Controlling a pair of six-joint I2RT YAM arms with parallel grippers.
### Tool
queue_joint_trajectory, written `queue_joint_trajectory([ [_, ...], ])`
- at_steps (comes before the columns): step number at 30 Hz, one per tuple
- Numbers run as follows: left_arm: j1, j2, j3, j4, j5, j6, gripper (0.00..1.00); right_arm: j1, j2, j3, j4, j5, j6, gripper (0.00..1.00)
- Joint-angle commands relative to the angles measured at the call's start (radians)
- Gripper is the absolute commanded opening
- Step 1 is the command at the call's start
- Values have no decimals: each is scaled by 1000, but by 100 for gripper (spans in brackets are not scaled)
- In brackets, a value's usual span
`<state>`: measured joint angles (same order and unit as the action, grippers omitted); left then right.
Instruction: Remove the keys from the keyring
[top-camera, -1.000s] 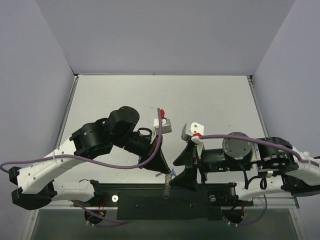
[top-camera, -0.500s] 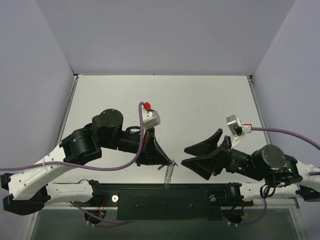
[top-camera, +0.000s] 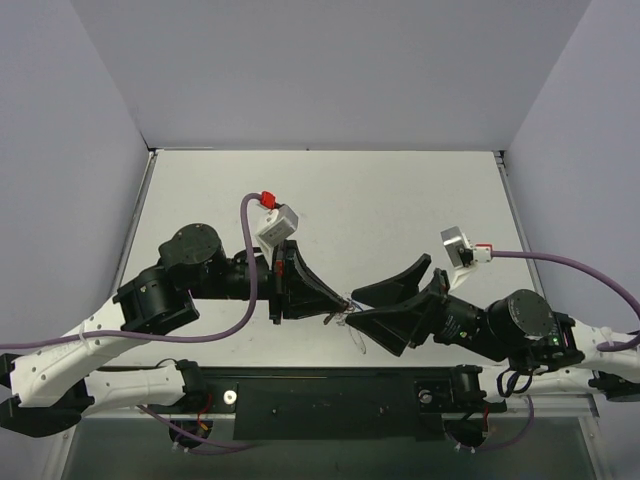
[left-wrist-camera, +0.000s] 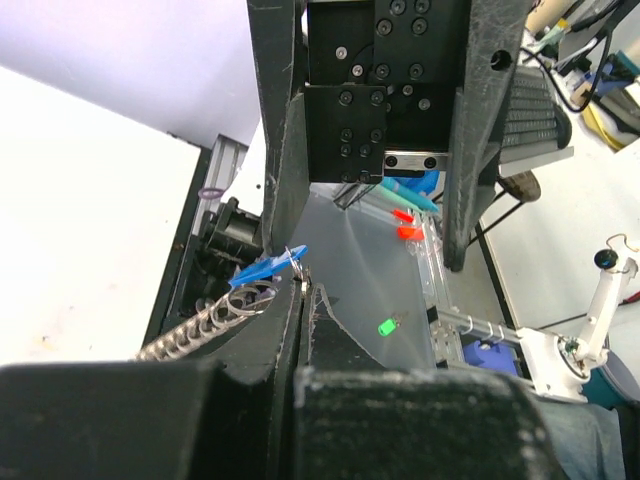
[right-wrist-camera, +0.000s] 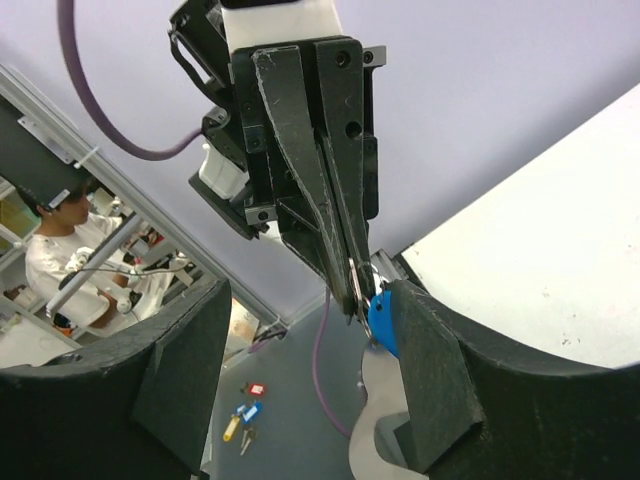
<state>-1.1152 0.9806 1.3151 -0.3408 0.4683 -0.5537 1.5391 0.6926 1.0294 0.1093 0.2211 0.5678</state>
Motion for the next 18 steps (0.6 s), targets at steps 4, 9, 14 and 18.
queue_joint_trajectory([
  [4, 5, -37, 10, 163, -30, -38, 0, 4, -39, 9, 58, -5, -48, 60],
  [9, 3, -19, 7, 212, -20, -68, 0, 4, 1, 63, 6, -42, -66, 56],
  [14, 3, -13, 13, 226, -11, -75, 0, 3, 16, 84, -2, -58, -104, 52],
  [18, 3, -5, 18, 235, 3, -87, 0, 3, 10, 92, -2, -52, -135, 50],
])
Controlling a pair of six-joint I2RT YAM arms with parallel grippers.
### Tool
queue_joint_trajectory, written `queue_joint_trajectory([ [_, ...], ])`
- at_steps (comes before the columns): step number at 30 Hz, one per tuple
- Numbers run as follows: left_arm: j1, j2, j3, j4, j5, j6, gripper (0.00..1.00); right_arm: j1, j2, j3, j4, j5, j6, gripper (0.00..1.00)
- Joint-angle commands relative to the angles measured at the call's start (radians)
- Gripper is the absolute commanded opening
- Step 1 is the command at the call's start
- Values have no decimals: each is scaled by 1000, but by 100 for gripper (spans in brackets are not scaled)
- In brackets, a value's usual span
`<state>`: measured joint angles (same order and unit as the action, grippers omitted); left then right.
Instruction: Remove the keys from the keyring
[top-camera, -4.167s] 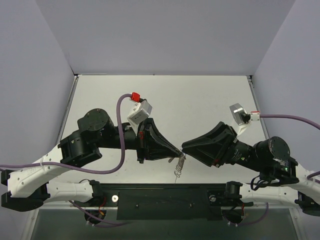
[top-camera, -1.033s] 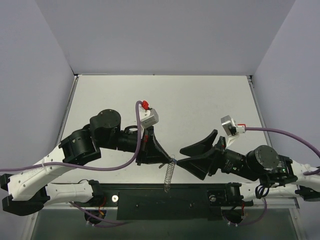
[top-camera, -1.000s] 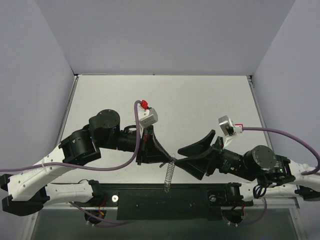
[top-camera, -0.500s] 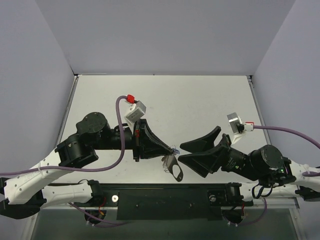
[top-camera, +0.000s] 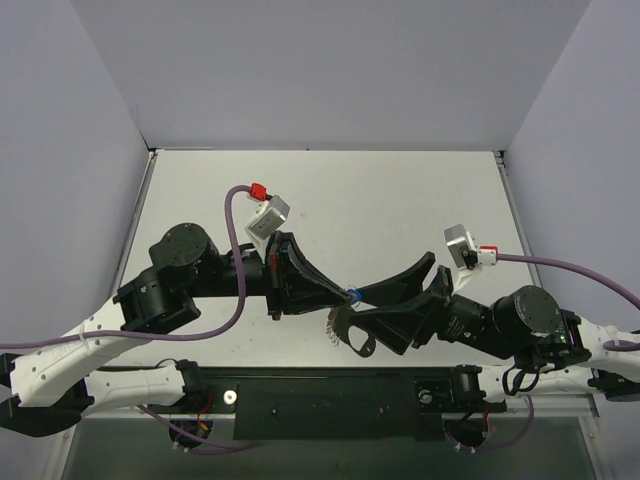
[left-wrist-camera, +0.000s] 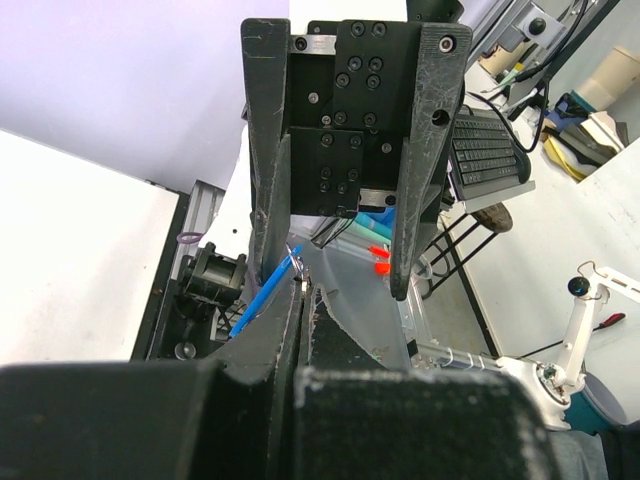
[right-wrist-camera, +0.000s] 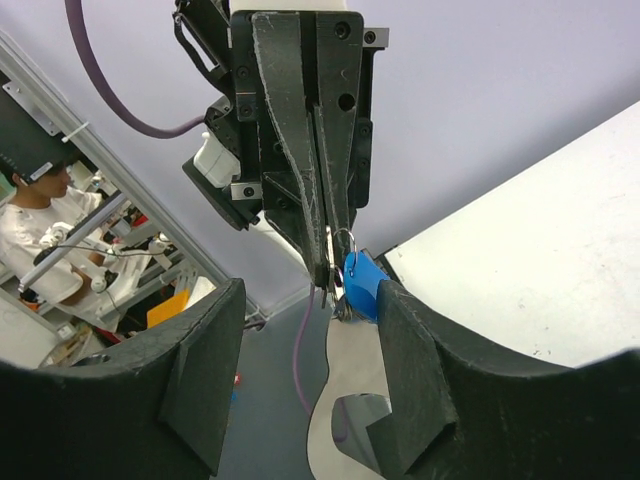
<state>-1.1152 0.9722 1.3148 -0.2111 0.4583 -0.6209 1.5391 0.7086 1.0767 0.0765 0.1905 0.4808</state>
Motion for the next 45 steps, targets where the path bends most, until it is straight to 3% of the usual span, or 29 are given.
queue_joint_trajectory([
  [1, 3, 5, 17, 108, 13, -23, 0, 3, -6, 46, 31, -20, -53, 50],
  [19, 2, 19, 26, 150, 69, -60, 0, -37, 11, 155, -67, -149, -197, 50],
  [37, -8, 29, 55, 159, 88, -68, 0, -215, 74, 223, -141, -373, -123, 51],
  [41, -8, 22, 52, 147, 54, -60, 0, -220, 91, 247, -150, -404, -104, 51],
  [45, -12, 13, -12, 148, -121, -131, 0, -221, 66, 215, -121, -326, -76, 50],
])
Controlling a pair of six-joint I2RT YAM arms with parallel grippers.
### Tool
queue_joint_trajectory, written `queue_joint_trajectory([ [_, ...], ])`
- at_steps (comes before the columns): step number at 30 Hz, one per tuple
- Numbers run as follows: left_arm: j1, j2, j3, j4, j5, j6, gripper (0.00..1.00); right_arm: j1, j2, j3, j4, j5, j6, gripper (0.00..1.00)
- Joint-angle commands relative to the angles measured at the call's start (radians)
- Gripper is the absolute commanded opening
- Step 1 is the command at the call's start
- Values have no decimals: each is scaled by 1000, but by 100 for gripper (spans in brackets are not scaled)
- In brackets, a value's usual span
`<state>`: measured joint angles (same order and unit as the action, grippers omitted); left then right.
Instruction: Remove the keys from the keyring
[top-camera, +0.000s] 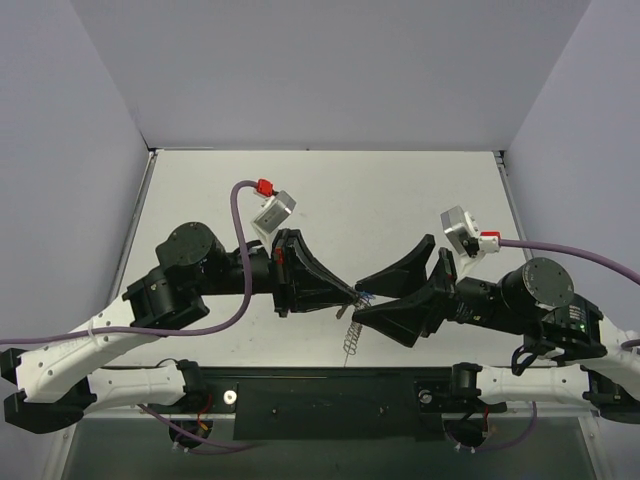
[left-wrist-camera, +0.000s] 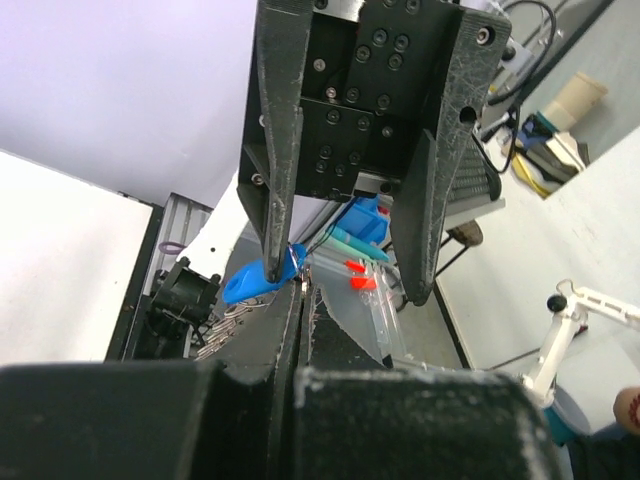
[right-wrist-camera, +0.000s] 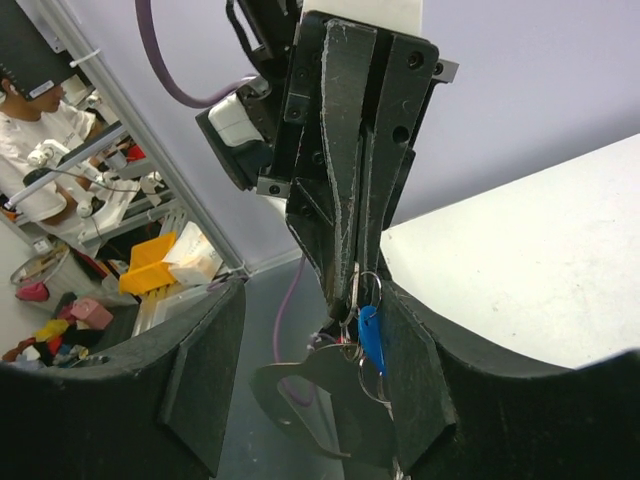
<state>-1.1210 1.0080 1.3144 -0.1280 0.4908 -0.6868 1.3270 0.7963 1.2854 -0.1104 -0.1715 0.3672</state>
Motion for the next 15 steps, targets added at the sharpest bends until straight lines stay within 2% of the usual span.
queue_joint_trajectory([
  [1, -8, -17, -11, 15, -200, -83, 0, -8, -37, -20, 74, 56, 47, 50],
  [5, -34, 11, 8, -137, -339, -92, 0, -8, -57, -58, 84, 113, 76, 51],
  [12, -46, -46, -13, -167, -446, -48, 0, -8, -72, -63, 84, 133, 93, 50],
  [15, -46, -71, -14, -226, -512, -56, 0, -8, -80, -72, 87, 142, 96, 50],
])
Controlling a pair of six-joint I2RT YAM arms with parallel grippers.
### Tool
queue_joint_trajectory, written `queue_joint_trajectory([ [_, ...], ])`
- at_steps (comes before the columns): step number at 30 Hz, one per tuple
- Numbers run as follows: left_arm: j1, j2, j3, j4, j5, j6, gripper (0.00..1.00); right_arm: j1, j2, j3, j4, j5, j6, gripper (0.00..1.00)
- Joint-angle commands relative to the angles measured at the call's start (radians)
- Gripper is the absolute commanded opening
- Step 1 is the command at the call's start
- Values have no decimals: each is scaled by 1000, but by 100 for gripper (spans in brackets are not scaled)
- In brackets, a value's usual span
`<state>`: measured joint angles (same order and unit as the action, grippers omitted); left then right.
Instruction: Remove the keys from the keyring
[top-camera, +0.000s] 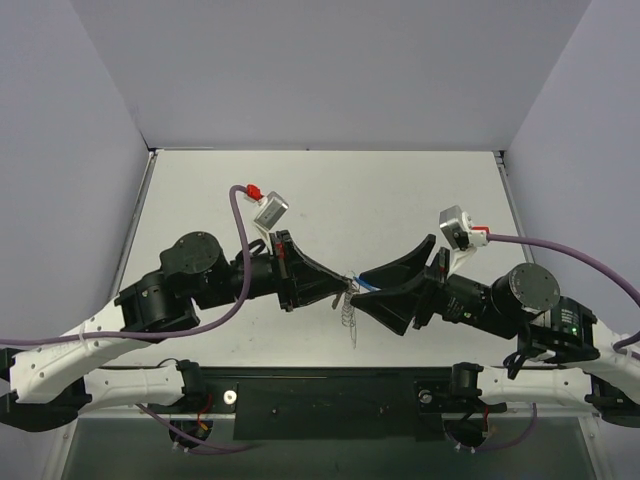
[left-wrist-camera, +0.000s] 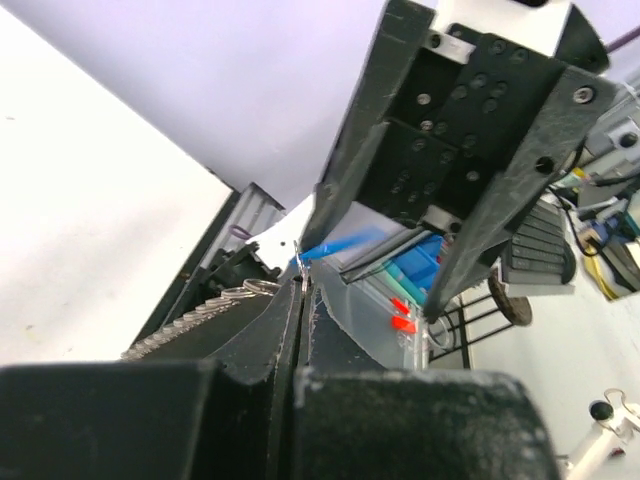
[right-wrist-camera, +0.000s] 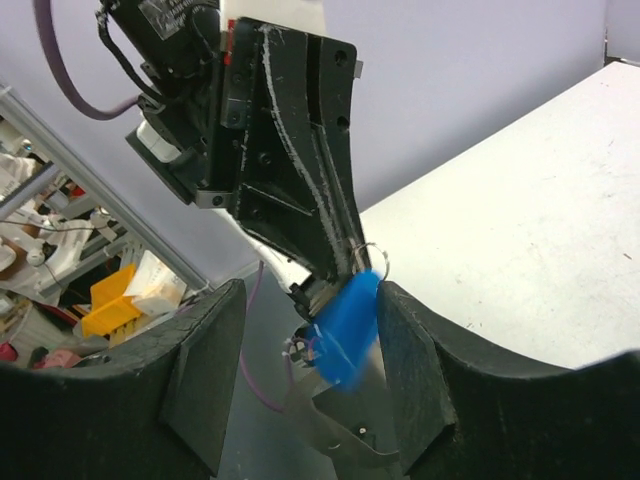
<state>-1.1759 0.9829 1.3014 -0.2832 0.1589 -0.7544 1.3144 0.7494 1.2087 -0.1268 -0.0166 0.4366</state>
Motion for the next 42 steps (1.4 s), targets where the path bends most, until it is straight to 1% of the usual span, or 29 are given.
queue_joint_trajectory([
  [1, 9, -50, 1, -95, -199, 9, 0, 5, -38, 2, 105, -11, 30, 50],
  [4, 9, -72, 2, -149, -249, -16, 0, 5, -41, -12, 113, -3, 37, 50],
  [6, 9, -50, 38, -274, -303, -25, 0, 3, -45, -21, 118, -3, 47, 49],
  [9, 9, 8, 107, -371, -325, -46, 0, 5, -47, -41, 118, -5, 63, 49],
  [10, 9, 20, 119, -411, -347, -54, 0, 3, -48, -44, 148, -3, 65, 48],
  [13, 9, 37, 131, -435, -378, -91, 0, 5, -48, -47, 148, -2, 70, 48],
  [18, -22, 11, 98, -364, -397, -62, 0, 5, -53, -46, 148, 4, 74, 47],
  [21, -24, -3, 84, -344, -349, -7, 0, 5, -56, -46, 145, 12, 73, 46],
  [22, -24, -15, 44, -289, -301, 9, 0, 3, -56, -46, 145, 14, 71, 46],
  [25, -22, -100, -68, -173, -246, -10, 0, 3, -58, -49, 148, 14, 70, 45],
  [27, -18, -140, -117, -143, -251, -40, 0, 3, -58, -52, 150, 14, 71, 45],
  [28, -13, -148, -132, -128, -234, -25, 0, 3, -59, -54, 150, 9, 71, 45],
  [29, -13, -164, -140, -85, -173, -10, 0, 5, -56, -54, 150, 4, 74, 45],
  [34, -13, -178, -106, -7, -53, 59, 0, 5, -45, -52, 154, -32, 80, 45],
  [37, -13, -168, -93, 73, 46, 67, 0, 5, -22, -46, 174, -72, 86, 44],
  [40, -13, -136, -80, 119, 151, 63, 0, 5, 4, -28, 177, -120, 90, 43],
  [42, -13, -124, -80, 160, 186, 47, 0, 5, 21, -21, 181, -128, 88, 41],
])
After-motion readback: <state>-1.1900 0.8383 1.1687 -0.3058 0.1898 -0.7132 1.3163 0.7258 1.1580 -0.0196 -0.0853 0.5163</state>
